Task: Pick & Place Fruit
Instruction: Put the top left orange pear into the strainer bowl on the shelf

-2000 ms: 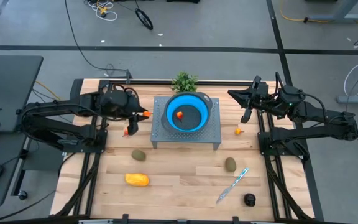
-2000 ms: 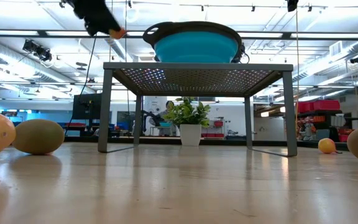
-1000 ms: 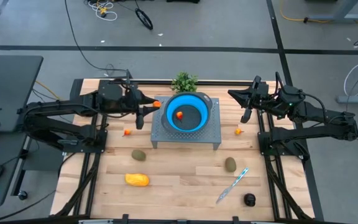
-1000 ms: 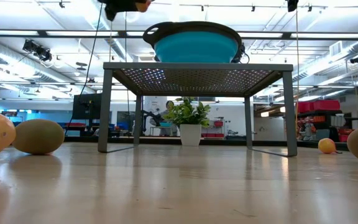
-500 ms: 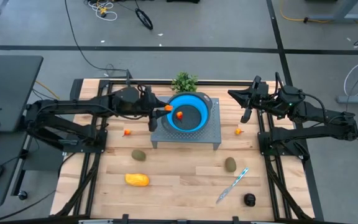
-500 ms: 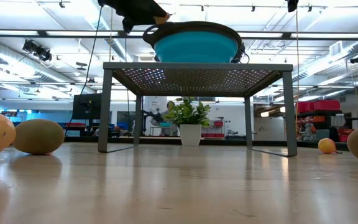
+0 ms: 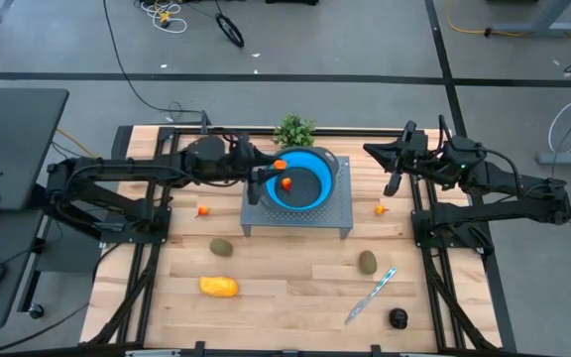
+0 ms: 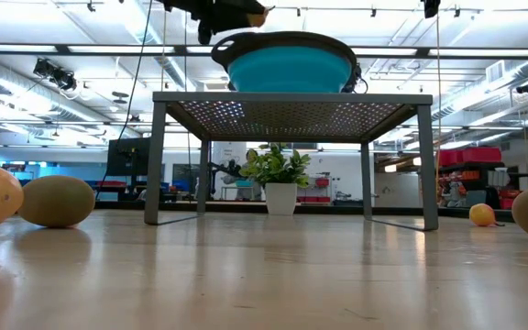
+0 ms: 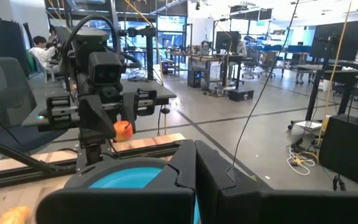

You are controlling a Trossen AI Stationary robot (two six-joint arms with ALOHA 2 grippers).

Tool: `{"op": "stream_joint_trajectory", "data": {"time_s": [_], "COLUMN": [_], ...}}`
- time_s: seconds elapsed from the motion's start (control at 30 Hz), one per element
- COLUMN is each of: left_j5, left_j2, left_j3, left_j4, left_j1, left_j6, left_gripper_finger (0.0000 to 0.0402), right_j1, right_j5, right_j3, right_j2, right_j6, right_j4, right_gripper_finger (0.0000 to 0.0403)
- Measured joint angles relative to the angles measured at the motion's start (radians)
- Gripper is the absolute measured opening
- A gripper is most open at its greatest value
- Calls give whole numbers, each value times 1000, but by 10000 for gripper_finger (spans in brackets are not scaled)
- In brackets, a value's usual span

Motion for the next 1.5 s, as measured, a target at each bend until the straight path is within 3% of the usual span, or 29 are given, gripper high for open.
{"op": "stream_joint_trajectory", "data": {"time_s": [0.37, 1.0, 1.33, 1.5], "left_j5": [6, 78, 66, 66], "left_j2": [-1, 196, 196, 196], "left_j3": [1, 122, 125, 125], "left_j4": [-64, -39, -48, -47], "left_j1": [1, 23, 27, 27], "left_j6": [0, -9, 8, 0], "left_gripper_finger": [130, 126, 142, 183], "right_j1": [0, 0, 0, 0], "right_j5": [0, 0, 0, 0], "right_j3": [0, 0, 0, 0], "right_j2": [0, 0, 0, 0], "right_j6": [0, 0, 0, 0], "right_j4": [-9, -8, -14, -22], "right_gripper_finger": [0, 0, 0, 0]}}
